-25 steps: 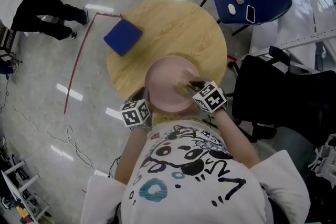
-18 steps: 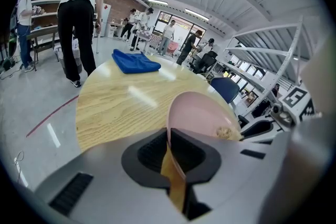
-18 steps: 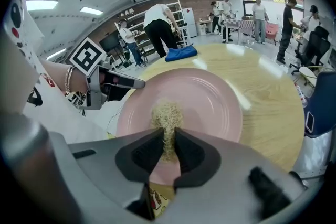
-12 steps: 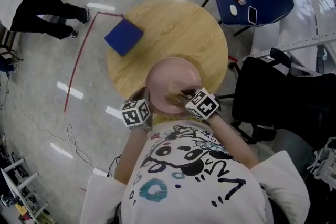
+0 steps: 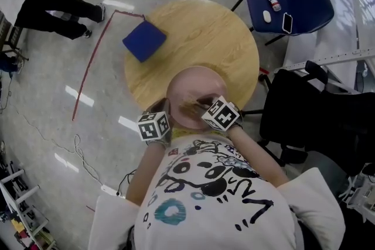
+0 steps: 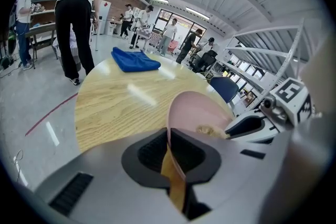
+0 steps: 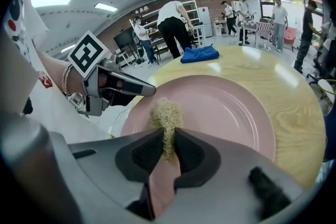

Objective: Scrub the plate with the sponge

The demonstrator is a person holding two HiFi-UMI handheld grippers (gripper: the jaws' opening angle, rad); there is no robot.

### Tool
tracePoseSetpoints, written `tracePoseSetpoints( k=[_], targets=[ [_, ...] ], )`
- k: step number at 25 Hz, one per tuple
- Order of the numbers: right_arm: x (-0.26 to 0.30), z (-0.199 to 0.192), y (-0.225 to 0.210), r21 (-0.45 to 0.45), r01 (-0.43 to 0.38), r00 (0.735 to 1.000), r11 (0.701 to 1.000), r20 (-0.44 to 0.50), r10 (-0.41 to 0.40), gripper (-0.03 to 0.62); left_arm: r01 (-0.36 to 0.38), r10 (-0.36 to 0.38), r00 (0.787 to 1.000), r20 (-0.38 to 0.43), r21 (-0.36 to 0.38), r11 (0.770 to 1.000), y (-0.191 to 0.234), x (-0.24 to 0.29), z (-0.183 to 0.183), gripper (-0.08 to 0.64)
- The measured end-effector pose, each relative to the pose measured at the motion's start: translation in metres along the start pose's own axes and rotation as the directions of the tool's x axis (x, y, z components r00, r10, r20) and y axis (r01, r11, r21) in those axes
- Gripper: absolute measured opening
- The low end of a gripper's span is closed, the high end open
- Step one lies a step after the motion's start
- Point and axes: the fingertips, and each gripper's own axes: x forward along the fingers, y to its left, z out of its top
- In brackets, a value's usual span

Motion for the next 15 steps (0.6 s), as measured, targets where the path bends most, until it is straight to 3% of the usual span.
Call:
tracePoseSetpoints(
  k=[15],
  targets=[
    [0.013,0.029,-0.02,-0.035,0.005,1.0,0.999,0.028,-0.004,0.071,0.01,-0.01,1.0,-0.015,-0.007,1.0,-0.001,0.001,0.0,0.032]
  ],
)
